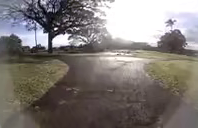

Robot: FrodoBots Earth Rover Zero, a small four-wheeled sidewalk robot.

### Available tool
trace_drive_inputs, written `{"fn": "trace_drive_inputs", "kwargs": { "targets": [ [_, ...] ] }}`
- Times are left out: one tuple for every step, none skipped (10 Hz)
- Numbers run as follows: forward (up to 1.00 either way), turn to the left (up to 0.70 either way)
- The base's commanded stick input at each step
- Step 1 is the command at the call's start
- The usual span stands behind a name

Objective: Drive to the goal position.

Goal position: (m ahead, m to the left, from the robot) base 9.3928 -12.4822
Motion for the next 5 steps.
{"fn": "trace_drive_inputs", "kwargs": {
  "targets": [
    [0.6,0.0],
    [0.6,0.0],
    [0.6,-0.06],
    [0.6,-0.14],
    [0.6,-0.15]
  ]
}}
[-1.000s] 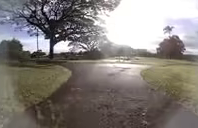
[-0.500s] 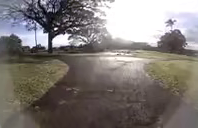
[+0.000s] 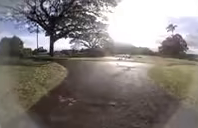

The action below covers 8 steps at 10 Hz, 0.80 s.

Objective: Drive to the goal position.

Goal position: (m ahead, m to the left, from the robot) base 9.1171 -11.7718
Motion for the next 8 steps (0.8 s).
{"fn": "trace_drive_inputs", "kwargs": {
  "targets": [
    [0.6,-0.15],
    [0.6,-0.15],
    [0.6,-0.15],
    [0.6,-0.15],
    [0.6,-0.15],
    [0.6,-0.15],
    [0.6,-0.15],
    [0.6,-0.15]
  ]
}}
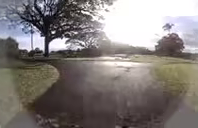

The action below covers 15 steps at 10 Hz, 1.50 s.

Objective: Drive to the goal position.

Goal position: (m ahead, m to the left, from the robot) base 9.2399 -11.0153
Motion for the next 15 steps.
{"fn": "trace_drive_inputs", "kwargs": {
  "targets": [
    [0.6,-0.1],
    [0.6,-0.01],
    [0.6,0.0],
    [0.6,0.0],
    [0.6,0.0],
    [0.6,0.0],
    [0.6,0.0],
    [0.6,0.0],
    [0.6,0.0],
    [0.6,0.0],
    [0.6,0.0],
    [0.6,0.0],
    [0.6,0.0],
    [0.6,0.0],
    [0.6,0.0]
  ]
}}
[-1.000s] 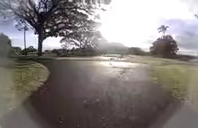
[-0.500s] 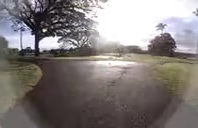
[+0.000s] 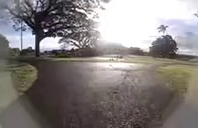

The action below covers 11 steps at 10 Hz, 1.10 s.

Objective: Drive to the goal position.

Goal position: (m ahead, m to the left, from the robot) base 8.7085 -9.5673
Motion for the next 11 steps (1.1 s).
{"fn": "trace_drive_inputs", "kwargs": {
  "targets": [
    [0.6,0.0],
    [0.6,0.0],
    [0.6,0.0],
    [0.6,-0.02],
    [0.6,-0.11],
    [0.6,-0.15],
    [0.6,-0.15],
    [0.6,-0.15],
    [0.6,-0.15],
    [0.6,-0.15],
    [0.6,-0.15]
  ]
}}
